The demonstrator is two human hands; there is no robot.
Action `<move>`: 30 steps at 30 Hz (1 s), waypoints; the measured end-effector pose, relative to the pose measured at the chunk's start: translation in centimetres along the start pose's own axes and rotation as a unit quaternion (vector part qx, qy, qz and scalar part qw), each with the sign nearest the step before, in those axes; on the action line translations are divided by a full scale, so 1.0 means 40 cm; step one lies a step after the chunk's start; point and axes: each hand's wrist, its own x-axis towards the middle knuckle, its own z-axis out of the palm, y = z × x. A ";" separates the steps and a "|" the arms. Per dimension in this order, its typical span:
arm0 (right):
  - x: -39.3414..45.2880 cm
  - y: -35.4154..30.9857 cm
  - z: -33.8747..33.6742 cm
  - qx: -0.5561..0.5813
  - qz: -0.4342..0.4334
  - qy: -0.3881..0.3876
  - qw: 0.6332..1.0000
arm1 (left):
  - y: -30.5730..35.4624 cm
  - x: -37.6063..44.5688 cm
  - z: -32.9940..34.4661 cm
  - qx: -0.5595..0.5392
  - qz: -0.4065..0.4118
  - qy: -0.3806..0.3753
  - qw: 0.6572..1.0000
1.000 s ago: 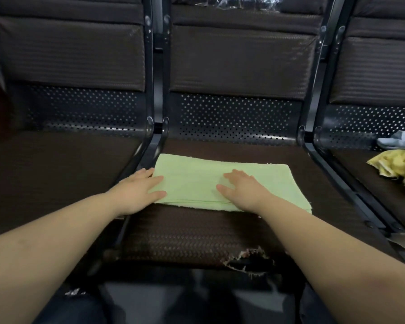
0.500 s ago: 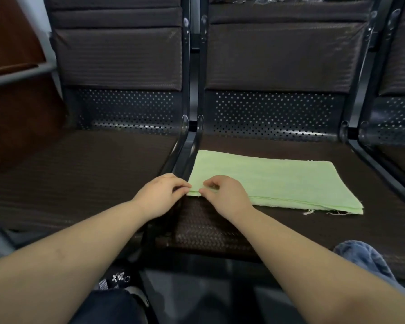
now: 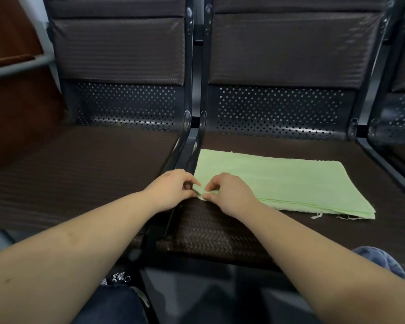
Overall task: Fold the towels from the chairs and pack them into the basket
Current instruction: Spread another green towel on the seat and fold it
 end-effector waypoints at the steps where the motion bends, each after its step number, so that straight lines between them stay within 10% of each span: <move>1: -0.007 0.001 -0.005 -0.007 -0.006 -0.006 1.000 | 0.006 -0.002 0.000 0.016 0.009 -0.001 1.000; 8: -0.107 0.039 -0.063 -0.019 -0.050 -0.066 0.996 | 0.076 -0.058 0.012 0.160 0.142 -0.016 0.977; 13: -0.195 0.076 -0.148 0.168 -0.008 -0.139 0.976 | 0.165 -0.126 -0.007 -0.071 0.066 -0.108 0.989; 19: -0.289 0.083 -0.217 0.362 0.039 -0.278 0.889 | 0.237 -0.191 -0.053 -0.316 0.024 -0.225 0.921; 30: -0.351 0.088 -0.256 0.317 0.000 -0.185 0.930 | 0.305 -0.182 -0.051 -0.378 0.042 -0.290 0.878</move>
